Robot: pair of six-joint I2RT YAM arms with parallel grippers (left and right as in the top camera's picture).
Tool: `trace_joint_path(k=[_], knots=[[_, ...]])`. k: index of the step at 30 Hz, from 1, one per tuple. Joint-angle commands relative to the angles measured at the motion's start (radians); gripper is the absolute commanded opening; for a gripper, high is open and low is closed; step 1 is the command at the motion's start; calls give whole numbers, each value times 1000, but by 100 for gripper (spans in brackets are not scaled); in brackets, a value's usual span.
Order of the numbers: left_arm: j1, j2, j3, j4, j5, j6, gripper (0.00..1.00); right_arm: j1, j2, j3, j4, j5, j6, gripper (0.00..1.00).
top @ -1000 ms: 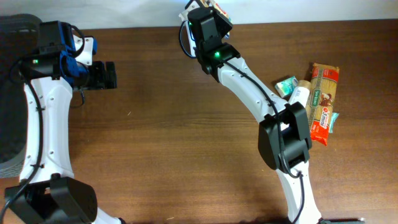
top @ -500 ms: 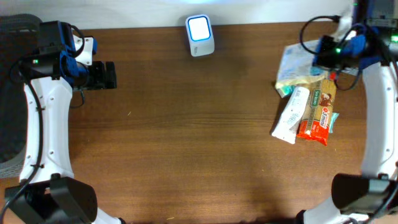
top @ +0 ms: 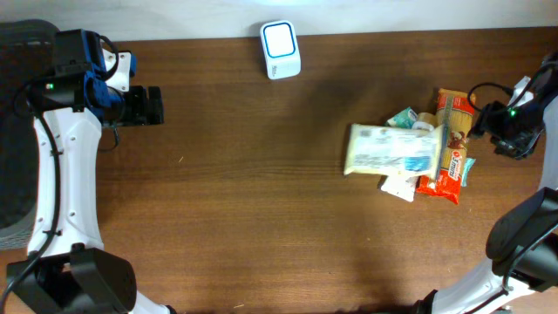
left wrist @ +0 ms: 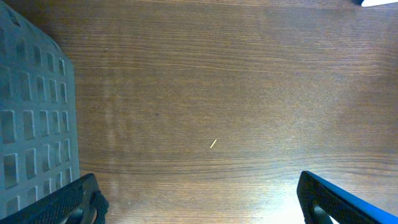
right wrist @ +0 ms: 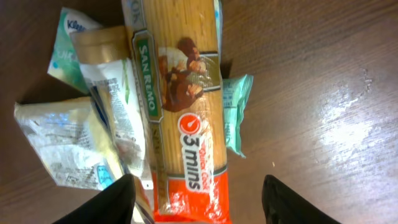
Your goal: Scan the item barcode
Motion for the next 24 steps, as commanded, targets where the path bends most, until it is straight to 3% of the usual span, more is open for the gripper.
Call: trace_joint_path(k=[1,4,8,9,11,12,21,24], knots=[[2,-10,8,1,11,-10,99,37,-47,129,-58,8,-35,64],[2,-10,8,1,11,-10,99,177,-156,274,-166,0,-116,65],[3,-10,8,1,11,-10,99,418,-333,337,-212,-2,-123,66],[2,-10,8,1,11,-10,99,497,-403,337,-211,-2,-123,71],[2,-10,8,1,11,-10,99,600,-499,337,-213,-3,-92,99],[2,-10,8,1,11,-10,99,643,-536,336,-213,-3,-92,99],[2,-10,8,1,11,-10,99,693,-587,336,-213,10,-93,99],[2,-10,8,1,11,-10,99,693,-593,324,-151,132,-93,99]])
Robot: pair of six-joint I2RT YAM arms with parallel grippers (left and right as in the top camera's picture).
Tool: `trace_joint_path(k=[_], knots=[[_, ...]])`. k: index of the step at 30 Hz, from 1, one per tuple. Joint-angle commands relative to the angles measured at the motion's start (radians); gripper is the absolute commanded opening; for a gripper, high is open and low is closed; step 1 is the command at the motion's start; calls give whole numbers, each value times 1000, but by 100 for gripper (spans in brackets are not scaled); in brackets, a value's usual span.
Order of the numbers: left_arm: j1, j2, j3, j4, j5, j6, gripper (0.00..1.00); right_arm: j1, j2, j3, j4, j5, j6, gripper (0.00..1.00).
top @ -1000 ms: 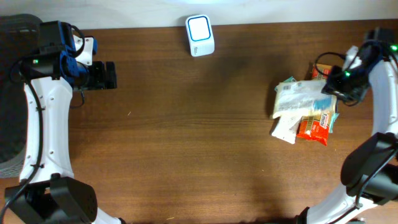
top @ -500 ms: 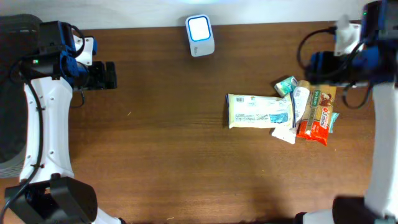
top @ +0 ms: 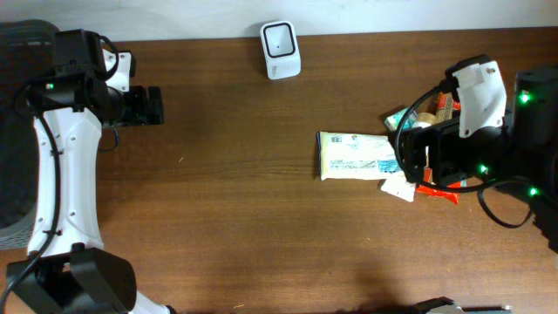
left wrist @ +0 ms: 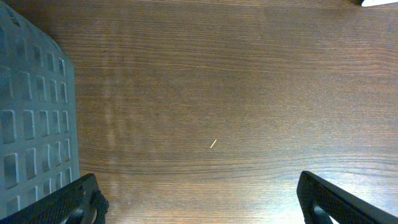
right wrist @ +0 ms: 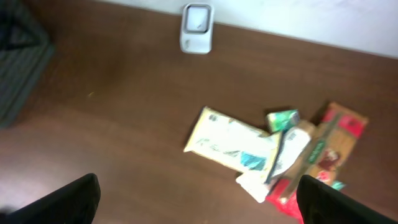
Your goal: Scan the item barcode
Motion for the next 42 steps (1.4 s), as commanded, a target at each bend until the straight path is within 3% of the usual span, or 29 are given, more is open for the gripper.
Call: trace_joint_path(k=[1,4,9,12,14,19,23,26,42], knots=[[2,-10,8,0,11,-9,99,6,-20,-19,100,127,1,99],[2,-10,8,1,11,-9,99,-53,-134,-225,420,68,-18,99],[2,-10,8,1,11,-9,99,-60,-521,-1069,1296,46,-36,99],[2,-10,8,0,11,-9,99,-84,-761,-1490,1570,64,-36,99],[2,-10,8,1,11,-9,99,-100,-900,-1683,1607,64,-36,99],[2,-10,8,1,11,-9,99,-103,-1183,-1955,1604,41,-36,99],[2,-10,8,0,11,-9,99,-103,-1282,-2097,1556,45,-35,99],[2,-10,8,0,11,-9,99,-103,-1316,-2095,1444,45,-36,99],[2,-10,8,1,11,-9,99,-103,-1316,-2095,1447,38,-36,99]])
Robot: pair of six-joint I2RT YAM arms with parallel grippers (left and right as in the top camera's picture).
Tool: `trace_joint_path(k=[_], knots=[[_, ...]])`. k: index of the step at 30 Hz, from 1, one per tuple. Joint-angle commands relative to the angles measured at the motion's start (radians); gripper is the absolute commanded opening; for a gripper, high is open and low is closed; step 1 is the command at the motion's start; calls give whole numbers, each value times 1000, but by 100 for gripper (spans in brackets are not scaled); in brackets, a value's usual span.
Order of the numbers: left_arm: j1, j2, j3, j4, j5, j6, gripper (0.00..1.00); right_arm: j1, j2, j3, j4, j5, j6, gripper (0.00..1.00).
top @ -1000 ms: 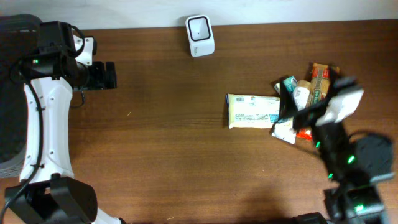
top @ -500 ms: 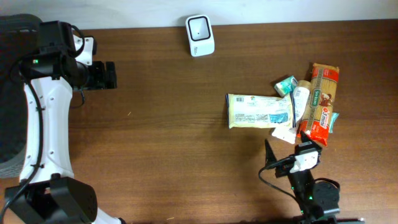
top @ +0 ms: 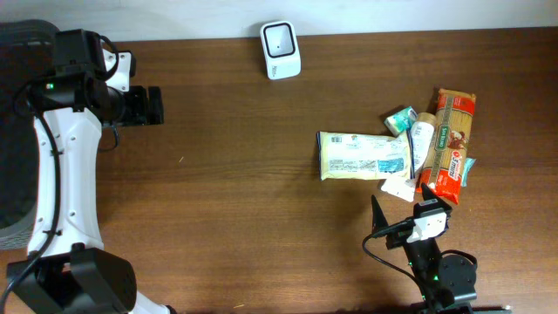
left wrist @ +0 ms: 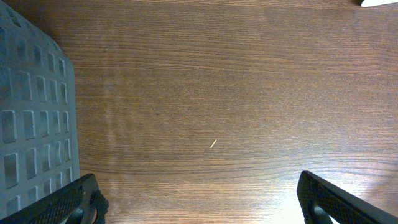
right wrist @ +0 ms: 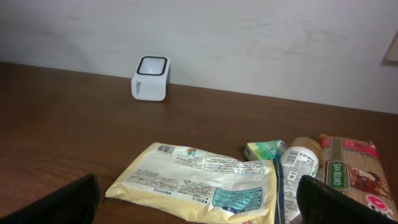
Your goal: Scan the item barcode
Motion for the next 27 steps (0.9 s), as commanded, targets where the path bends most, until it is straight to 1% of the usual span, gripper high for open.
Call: trace_joint_path(k=[1,4,11,12,14,16,20,21,22,24,26,27], knots=[[2,-10,8,-2,11,-10,99,-6,-11,-5,-4,-13,0,99],[0,-51,8,-2,10,-10,99,-6,-11,-5,-4,-13,0,99],[-5,-265,6,-2,10,-10,99,-6,-11,-5,-4,-13,0,99],[-39,-311,-1,-6,10,-10,99,-6,-11,-5,-4,-13,0,99],[-99,-380,-33,10,-36,-9,99,-6,-11,-5,-5,-13,0,99],[-139,-452,-94,56,-45,-9,99,-6,-11,-5,-4,-13,0,99],[-149,-680,-428,421,-41,-9,99,-6,-11,-5,-4,-13,0,99],[-149,-774,-587,573,-28,-9,99,-6,-11,-5,-4,-13,0,99],[-149,-824,-670,653,-15,-9,99,-6,-11,-5,-4,-13,0,99],[-148,-1006,-961,940,-10,-9,99,-6,-11,-5,-4,-13,0,99],[-148,-1148,-1160,1107,-4,-9,99,-6,-11,-5,-4,-13,0,99],[-148,-1212,-1242,1162,4,-9,99,-6,-11,-5,-5,-13,0,99]])
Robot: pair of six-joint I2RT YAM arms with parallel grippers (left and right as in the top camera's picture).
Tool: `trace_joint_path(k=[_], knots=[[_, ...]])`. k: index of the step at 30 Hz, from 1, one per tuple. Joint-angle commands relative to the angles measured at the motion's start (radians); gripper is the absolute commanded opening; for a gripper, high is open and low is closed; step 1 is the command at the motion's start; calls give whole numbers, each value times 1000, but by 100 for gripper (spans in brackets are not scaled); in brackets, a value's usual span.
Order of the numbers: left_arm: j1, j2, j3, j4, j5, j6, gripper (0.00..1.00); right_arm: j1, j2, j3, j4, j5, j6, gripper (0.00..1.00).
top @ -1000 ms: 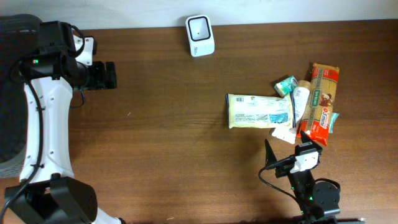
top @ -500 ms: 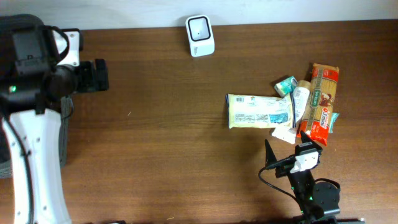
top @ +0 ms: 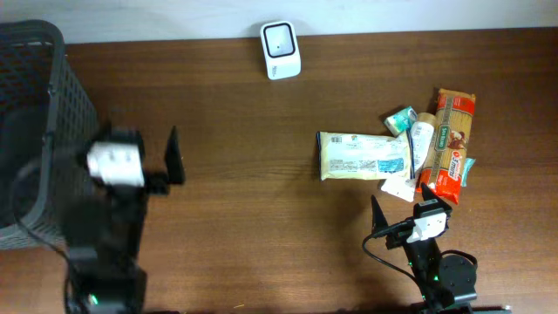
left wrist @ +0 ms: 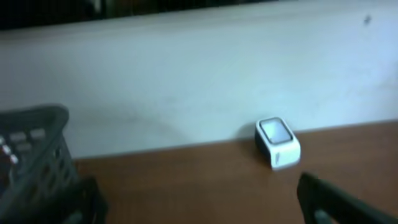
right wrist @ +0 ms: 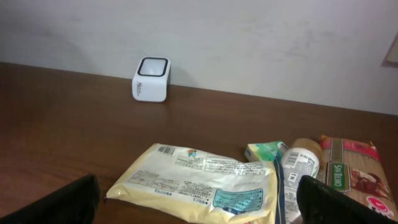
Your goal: Scan the item barcode
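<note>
The white barcode scanner (top: 280, 38) stands at the table's back edge, also seen in the blurred left wrist view (left wrist: 278, 142) and from the right wrist (right wrist: 151, 79). A pale yellow packet (top: 364, 155) lies flat at mid right, barcode face up (right wrist: 199, 182). Beside it lie a pasta pack (top: 449, 144), a white tube (top: 421, 138) and a green tissue pack (top: 401, 118). My right gripper (top: 377, 218) is open at the front edge, level with and short of the packet. At front left my left gripper (top: 174, 155) is open and holds nothing.
A dark mesh basket (top: 35, 131) fills the far left of the table, its rim showing in the left wrist view (left wrist: 34, 152). A white wall runs behind the table's back edge.
My left arm has left the back left corner and now sits lower at front left. Its wrist view has gone from looking down at the table to looking level at the scanner. The right arm is unchanged.
My right gripper was open right above the pile, over the pasta pack. Then it was high above the table, with the yellow packet shifted left. Then the right arm rested at the front edge facing the items. Only now has the left arm moved.
</note>
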Motion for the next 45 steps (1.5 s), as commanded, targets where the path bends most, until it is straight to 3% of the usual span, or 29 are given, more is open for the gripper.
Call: trace_joint_path(k=[1,6,10,16,45], knots=[[-2,-218,-270,132,27,-9,99,-5,-8,-5,-4,-10,1,99],[-2,-506,-585,233,26,66,99,-5,-8,-5,-4,-10,1,99],[-2,-669,-695,160,26,127,99,-5,-8,-5,-4,-10,1,99],[-2,-677,-694,-29,4,163,99,-5,-8,-5,-4,-10,1,99],[-2,-677,-694,-27,4,164,99,-5,-8,-5,-5,-10,1,99]])
